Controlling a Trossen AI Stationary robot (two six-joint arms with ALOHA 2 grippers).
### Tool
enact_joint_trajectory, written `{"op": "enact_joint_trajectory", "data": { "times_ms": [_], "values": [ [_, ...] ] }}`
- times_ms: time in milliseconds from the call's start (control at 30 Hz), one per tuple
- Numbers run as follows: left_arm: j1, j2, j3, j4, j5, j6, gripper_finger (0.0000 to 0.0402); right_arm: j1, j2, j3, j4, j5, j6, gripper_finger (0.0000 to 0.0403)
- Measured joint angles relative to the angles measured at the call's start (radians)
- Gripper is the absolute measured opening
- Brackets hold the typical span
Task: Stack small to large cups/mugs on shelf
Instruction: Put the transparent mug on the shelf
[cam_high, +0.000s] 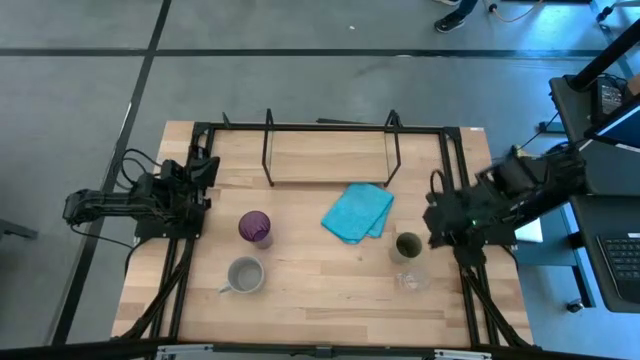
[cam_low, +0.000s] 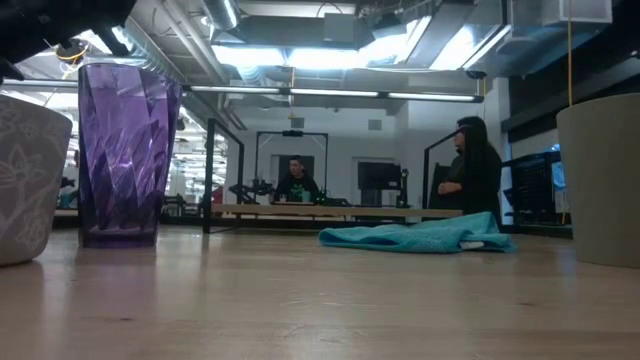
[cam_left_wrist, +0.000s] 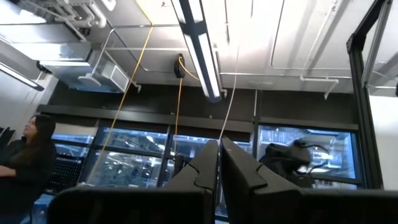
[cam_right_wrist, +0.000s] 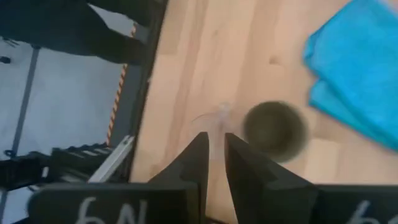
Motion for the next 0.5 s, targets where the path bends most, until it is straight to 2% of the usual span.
{"op": "enact_joint_trajectory", "data": {
  "times_ms": [300, 400, 500],
  "values": [
    [0.000, 0.000, 0.000, 0.000, 0.011, 0.000, 0.0012, 0.345, 0.055, -0.068, 0.162, 0.337, 0.399, 0.0054],
    [0.000, 0.000, 0.000, -0.006, 0.065, -0.002, 0.0012, 0.406, 0.111, -0.097, 0.163, 0.406, 0.515, 0.0054],
    [0.000, 0.000, 0.000, -0.032, 0.169, -0.024, 0.0011, 0.431, 0.178, -0.102, 0.192, 0.422, 0.548, 0.0054]
  ]
}}
